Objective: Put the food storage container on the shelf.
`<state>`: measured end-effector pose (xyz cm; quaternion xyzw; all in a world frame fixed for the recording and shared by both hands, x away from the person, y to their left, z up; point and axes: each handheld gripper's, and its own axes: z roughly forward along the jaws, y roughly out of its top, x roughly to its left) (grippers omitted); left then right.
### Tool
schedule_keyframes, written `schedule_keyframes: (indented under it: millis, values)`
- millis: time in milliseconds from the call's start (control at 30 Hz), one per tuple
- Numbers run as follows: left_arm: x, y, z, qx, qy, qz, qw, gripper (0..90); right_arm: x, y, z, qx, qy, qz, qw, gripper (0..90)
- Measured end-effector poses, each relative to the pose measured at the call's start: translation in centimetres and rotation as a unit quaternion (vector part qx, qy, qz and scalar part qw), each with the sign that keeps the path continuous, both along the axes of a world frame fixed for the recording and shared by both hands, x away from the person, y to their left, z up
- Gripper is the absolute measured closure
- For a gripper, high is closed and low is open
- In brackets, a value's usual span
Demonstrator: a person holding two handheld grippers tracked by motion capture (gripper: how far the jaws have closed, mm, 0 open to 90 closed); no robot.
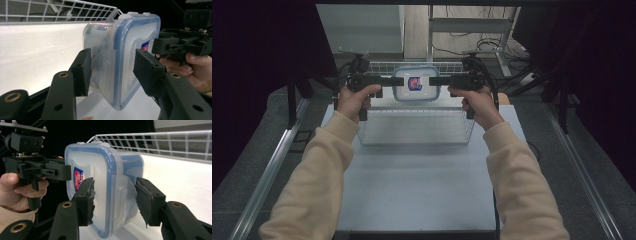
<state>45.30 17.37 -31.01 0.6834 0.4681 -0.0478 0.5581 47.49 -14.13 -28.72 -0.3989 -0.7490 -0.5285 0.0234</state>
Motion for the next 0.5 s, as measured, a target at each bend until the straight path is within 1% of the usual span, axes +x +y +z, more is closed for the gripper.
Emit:
schedule_keyframes:
  millis: [33,67,100,167,200,267,367,467,500]
  values:
    - [0.5,0.0,-0.3,0.001,0.007,0.000,1.0000,49.6,0.6,0.0,-0.1,-0.001,0.005,-0.002,1.0000,49.8]
    - [1.0,-0.1,-0.6,-0.003,0.015,0.002,0.9999,49.5,1.2,0.0,-0.2,-0.005,0.011,-0.004,0.9999,49.6]
    - [1.5,0.0,-0.9,-0.001,0.023,0.000,0.9997,49.5,1.7,0.1,-0.4,-0.008,0.019,-0.004,0.9998,49.5]
    - [2.3,-0.1,-1.6,-0.005,0.040,0.006,0.9992,49.5,2.7,0.1,-1.1,-0.010,0.033,-0.005,0.9994,49.5]
    - [2.7,-0.1,-1.9,0.001,0.047,0.006,0.9989,49.2,3.2,0.2,-1.5,-0.009,0.043,-0.006,0.9990,49.4]
    - [3.2,0.1,-2.3,-0.013,0.054,0.011,0.9984,49.7,3.9,0.3,-2.2,-0.011,0.059,-0.011,0.9981,48.1]
    - [3.9,0.3,-2.5,-0.020,0.063,0.013,0.9977,50.3,4.6,0.3,-2.8,0.003,0.082,-0.018,0.9965,47.8]
    - [4.7,0.4,-2.8,-0.032,0.077,0.019,0.9964,50.1,5.3,0.2,-3.2,0.022,0.108,-0.036,0.9932,46.9]
    - [4.8,0.4,-3.0,-0.037,0.082,0.021,0.9957,49.8,5.5,0.3,-3.3,0.022,0.115,-0.040,0.9924,46.0]
